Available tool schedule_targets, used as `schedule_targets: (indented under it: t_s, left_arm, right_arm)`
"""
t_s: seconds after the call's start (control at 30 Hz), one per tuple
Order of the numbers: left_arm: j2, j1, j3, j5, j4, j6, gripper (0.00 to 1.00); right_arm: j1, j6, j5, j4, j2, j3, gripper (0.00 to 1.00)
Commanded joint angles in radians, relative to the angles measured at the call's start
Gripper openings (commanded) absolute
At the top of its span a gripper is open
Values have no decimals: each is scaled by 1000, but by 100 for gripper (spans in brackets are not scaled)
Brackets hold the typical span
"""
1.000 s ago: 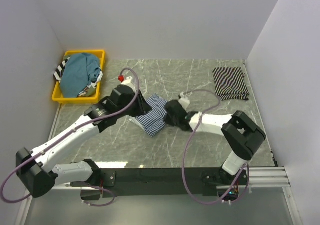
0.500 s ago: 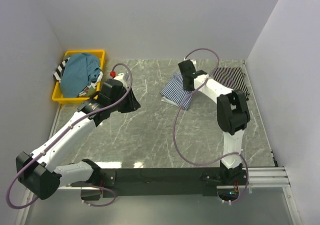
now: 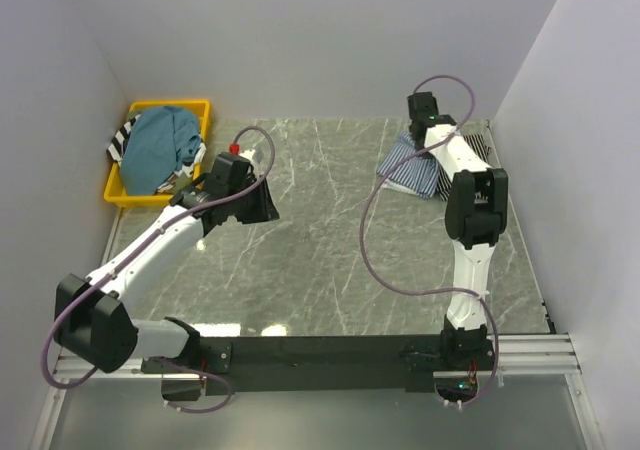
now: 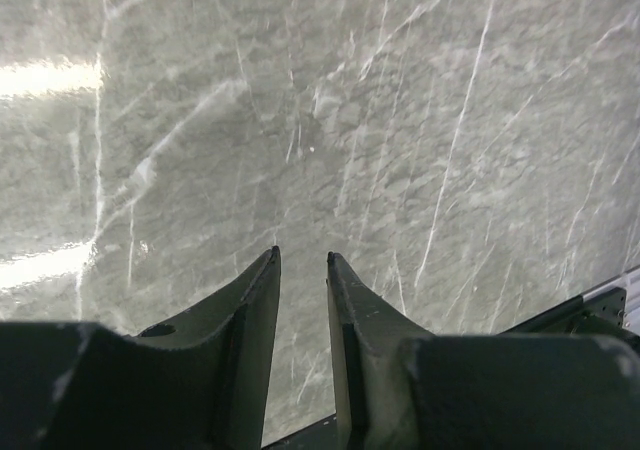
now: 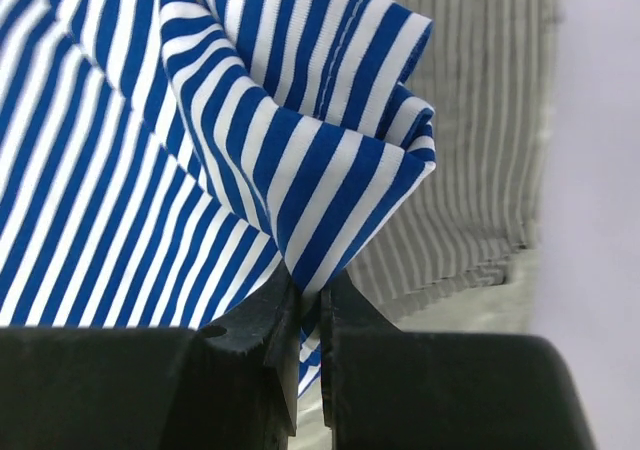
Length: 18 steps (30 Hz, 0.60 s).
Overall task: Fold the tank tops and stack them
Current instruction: Neatly place the folded tank top to the corner
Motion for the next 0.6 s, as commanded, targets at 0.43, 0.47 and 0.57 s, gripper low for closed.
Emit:
schedule_targets:
  t_s: [0.43, 0.47, 0.57]
  left_arm:
    - [124, 13, 91, 59, 16, 39, 30]
    - [125, 16, 91, 61, 16, 39, 30]
    - [130, 16, 91, 65, 18, 38, 30]
  right_arm:
    - [-123, -135, 37, -78, -2, 195, 0]
    - [-125, -136, 37, -77, -3, 195, 0]
    - [-149, -142, 31, -85, 0, 193, 0]
